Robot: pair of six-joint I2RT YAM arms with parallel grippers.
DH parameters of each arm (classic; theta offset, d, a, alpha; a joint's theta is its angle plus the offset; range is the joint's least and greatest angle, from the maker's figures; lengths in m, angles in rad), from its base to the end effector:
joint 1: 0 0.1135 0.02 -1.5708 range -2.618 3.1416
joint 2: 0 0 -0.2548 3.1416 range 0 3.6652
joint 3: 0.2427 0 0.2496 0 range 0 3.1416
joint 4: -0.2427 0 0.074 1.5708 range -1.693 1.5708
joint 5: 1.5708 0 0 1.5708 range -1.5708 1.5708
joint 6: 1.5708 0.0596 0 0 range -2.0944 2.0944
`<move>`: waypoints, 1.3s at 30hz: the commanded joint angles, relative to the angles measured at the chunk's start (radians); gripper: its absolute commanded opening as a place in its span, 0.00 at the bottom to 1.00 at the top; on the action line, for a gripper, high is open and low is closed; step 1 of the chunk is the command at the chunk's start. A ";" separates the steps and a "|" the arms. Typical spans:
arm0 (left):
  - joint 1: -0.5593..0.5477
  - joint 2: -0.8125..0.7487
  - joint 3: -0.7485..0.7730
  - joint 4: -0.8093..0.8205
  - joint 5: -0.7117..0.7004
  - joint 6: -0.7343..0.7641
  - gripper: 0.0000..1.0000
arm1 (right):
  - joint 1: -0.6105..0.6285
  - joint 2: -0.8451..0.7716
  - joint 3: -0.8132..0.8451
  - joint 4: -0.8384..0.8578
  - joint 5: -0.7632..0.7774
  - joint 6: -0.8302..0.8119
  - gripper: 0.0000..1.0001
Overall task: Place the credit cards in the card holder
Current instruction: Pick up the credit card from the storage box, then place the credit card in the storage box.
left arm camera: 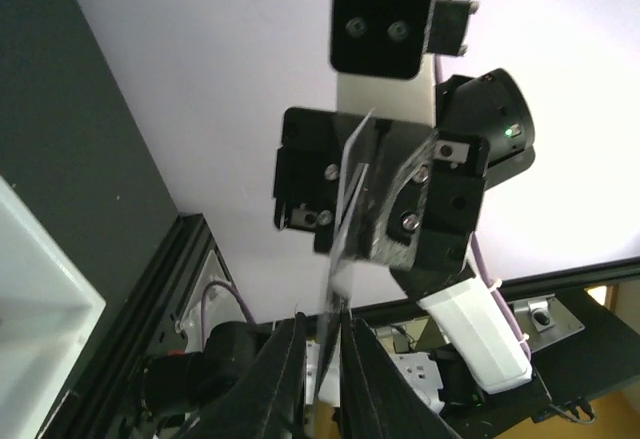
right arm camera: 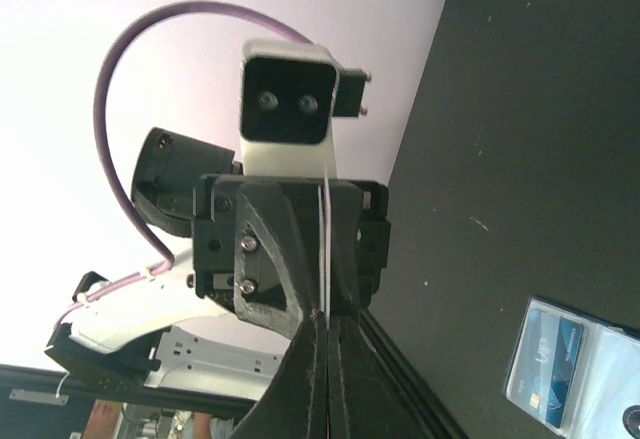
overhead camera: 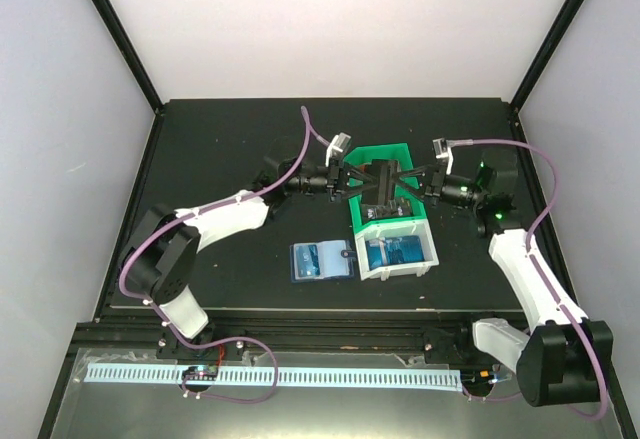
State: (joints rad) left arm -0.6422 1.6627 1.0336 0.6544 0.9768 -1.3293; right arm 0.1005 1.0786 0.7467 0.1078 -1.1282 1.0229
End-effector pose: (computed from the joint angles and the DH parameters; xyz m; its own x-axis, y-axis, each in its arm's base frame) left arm 0.2762 -0.2683 0.2759 -0.9648 0.0430 -0.2594 0.2585 -0.0262 -0.9657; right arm 0.2386 0.0782 0.2937 -0.9001 0.2767 -0.3364 -0.2903 0.1950 0.9369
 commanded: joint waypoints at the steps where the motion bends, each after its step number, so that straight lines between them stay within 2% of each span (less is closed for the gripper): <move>1: 0.020 0.025 -0.040 0.053 0.054 -0.027 0.12 | -0.028 0.001 0.040 -0.061 0.000 -0.023 0.01; 7: 0.048 0.027 -0.091 0.101 0.057 -0.047 0.06 | -0.064 0.009 0.046 -0.091 0.012 -0.026 0.01; 13: 0.094 -0.002 -0.208 0.061 0.048 0.015 0.03 | -0.092 0.054 0.088 -0.262 0.115 -0.178 0.01; 16: 0.124 -0.048 -0.304 0.070 0.019 0.043 0.02 | -0.084 0.066 0.073 -0.277 0.181 -0.211 0.01; 19: 0.144 -0.102 -0.350 -0.069 -0.027 0.158 0.01 | -0.049 0.114 0.118 -0.415 0.319 -0.349 0.01; 21: 0.144 -0.140 -0.349 -0.229 -0.089 0.267 0.02 | 0.002 0.177 0.161 -0.506 0.407 -0.432 0.01; 26: 0.145 -0.231 -0.343 -0.527 -0.274 0.445 0.02 | 0.124 0.312 0.215 -0.573 0.552 -0.517 0.01; 31: 0.144 -0.280 -0.378 -0.607 -0.356 0.491 0.02 | 0.163 0.402 0.245 -0.592 0.653 -0.547 0.01; 39: 0.142 -0.280 -0.397 -0.633 -0.366 0.507 0.02 | 0.217 0.533 0.288 -0.554 0.677 -0.555 0.01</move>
State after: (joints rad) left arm -0.4995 1.3941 0.6441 0.0643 0.6388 -0.8619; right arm 0.2897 1.5646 0.9878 -0.4500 -0.4950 0.4995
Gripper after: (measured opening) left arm 0.019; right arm 0.010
